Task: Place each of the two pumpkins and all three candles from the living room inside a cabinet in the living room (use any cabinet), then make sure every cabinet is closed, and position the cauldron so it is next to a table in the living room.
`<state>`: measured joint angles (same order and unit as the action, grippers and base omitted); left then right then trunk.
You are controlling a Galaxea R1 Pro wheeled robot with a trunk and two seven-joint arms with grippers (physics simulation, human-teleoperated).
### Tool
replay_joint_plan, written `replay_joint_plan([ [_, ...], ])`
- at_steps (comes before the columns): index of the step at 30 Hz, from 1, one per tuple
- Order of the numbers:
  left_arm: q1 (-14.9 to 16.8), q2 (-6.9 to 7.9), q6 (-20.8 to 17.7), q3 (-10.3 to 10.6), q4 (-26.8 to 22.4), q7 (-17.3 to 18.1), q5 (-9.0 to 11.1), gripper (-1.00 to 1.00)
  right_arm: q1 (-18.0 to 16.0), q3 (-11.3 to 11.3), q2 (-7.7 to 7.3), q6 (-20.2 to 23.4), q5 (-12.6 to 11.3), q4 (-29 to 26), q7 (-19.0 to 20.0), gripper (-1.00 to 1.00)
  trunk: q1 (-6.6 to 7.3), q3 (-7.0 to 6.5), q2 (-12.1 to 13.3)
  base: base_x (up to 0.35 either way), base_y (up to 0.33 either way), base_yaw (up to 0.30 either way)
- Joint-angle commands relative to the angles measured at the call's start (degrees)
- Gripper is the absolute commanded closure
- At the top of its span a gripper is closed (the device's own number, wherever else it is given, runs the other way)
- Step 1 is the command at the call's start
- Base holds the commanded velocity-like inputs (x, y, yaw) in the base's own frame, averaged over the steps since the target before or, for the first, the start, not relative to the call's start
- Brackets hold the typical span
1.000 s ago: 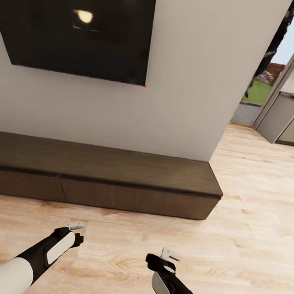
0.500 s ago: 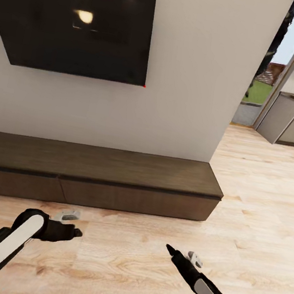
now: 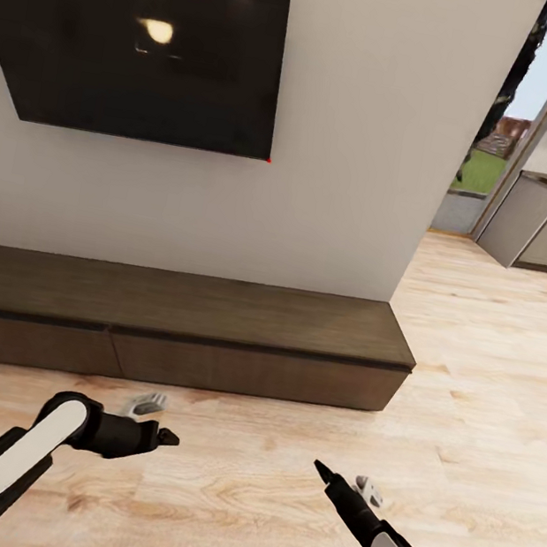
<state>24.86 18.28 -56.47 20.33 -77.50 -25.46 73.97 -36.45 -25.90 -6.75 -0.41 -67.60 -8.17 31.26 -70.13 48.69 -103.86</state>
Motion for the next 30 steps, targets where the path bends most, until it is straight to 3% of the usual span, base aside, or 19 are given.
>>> replay_joint_plan([
  [1, 0.1, -0.29, 0.0, 0.0, 0.0, -0.5, 0.9, -1.0, 0.0, -0.5, -0.02, 0.0, -0.2, 0.0, 0.2, -1.0, 0.01, 0.05, 0.0, 0.0, 0.0, 0.0],
  [5, 0.1, -0.57, -0.1, -0.4, -0.1, -0.3, 1.7, -1.0, 0.0, 0.2, -0.05, 0.5, -0.7, -0.1, 1.4, -1.0, 0.01, 0.05, 0.0, 0.0, 0.0, 0.0],
  [17, 0.0, 2.97, -0.3, -0.6, -0.5, -0.2, 5.3, -1.0, 0.0, 4.1, -0.58, 4.4, -4.6, -1.5, 5.2, -1.0, 0.01, 0.05, 0.0, 0.0, 0.0, 0.0],
  [18, 0.0, 3.72, -0.3, -0.5, -0.5, -0.2, 13.8, -1.0, 0.0, 11.1, -0.56, 13.6, -12.6, -4.1, 16.6, -1.0, 0.01, 0.05, 0.0, 0.0, 0.0, 0.0],
  [23, 0.0, 3.77, -0.3, -0.5, -0.4, -0.2, 14.1, -1.0, -0.1, 13.1, -0.27, 13.0, -12.8, -7.1, 15.6, -1.0, 0.01, 0.05, 0.0, 0.0, 0.0, 0.0],
  [30, 0.0, 3.78, -0.2, -0.5, -0.2, -0.2, 14.1, -1.0, -0.3, 13.5, 0.06, 11.2, -12.9, -8.7, 14.7, -1.0, 0.01, 0.05, 0.0, 0.0, 0.0, 0.0],
])
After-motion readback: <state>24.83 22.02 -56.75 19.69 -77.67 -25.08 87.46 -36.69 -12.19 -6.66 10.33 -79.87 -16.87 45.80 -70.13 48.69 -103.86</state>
